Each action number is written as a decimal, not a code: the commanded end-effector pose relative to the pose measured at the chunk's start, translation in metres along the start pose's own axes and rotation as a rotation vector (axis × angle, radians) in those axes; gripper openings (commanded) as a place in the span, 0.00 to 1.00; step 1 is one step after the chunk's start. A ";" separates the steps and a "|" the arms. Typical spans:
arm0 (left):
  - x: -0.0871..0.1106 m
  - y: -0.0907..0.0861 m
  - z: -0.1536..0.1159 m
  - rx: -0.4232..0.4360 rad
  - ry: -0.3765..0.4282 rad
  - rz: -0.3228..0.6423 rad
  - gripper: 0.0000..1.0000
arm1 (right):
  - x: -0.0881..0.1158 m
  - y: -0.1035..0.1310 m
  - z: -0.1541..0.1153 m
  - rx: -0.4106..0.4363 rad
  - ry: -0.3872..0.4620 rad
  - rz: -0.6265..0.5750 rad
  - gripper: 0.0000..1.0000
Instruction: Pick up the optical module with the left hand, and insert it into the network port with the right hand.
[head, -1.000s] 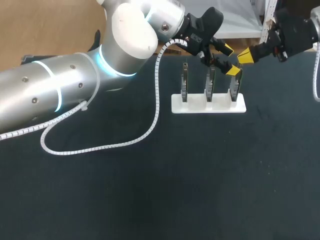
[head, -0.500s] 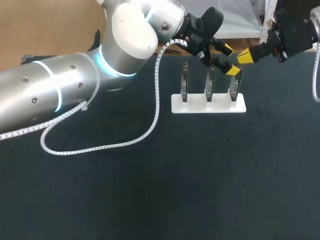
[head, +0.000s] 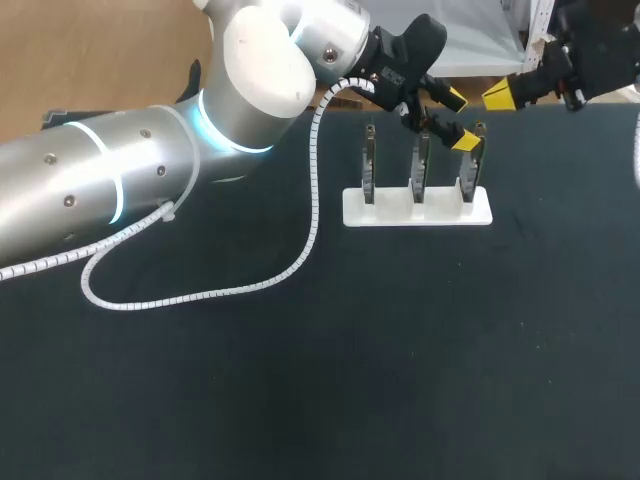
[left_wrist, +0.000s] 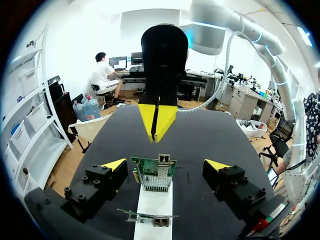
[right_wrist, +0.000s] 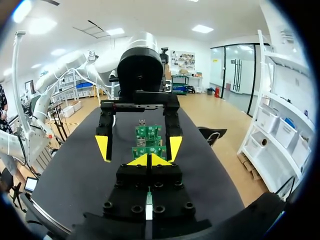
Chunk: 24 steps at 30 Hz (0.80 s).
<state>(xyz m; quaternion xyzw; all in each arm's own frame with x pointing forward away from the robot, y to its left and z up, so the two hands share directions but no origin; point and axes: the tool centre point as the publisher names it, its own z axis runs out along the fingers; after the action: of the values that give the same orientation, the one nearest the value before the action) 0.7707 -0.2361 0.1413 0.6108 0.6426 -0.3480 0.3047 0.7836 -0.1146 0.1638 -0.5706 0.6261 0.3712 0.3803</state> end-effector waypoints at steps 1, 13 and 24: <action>-0.001 -0.002 -0.002 -0.016 -0.011 0.016 1.00 | -0.001 0.010 -0.009 0.033 0.007 -0.002 0.00; -0.023 0.019 -0.049 -0.167 0.001 0.092 1.00 | -0.014 0.008 -0.029 0.096 -0.002 -0.035 0.00; -0.040 0.023 -0.100 -0.322 0.000 0.175 1.00 | -0.021 0.003 -0.040 0.184 0.021 -0.069 1.00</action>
<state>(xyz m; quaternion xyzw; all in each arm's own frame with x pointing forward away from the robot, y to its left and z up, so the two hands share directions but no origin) 0.8177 -0.1915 0.2248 0.6216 0.6281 -0.2318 0.4066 0.7881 -0.1446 0.1988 -0.5640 0.6344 0.3062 0.4309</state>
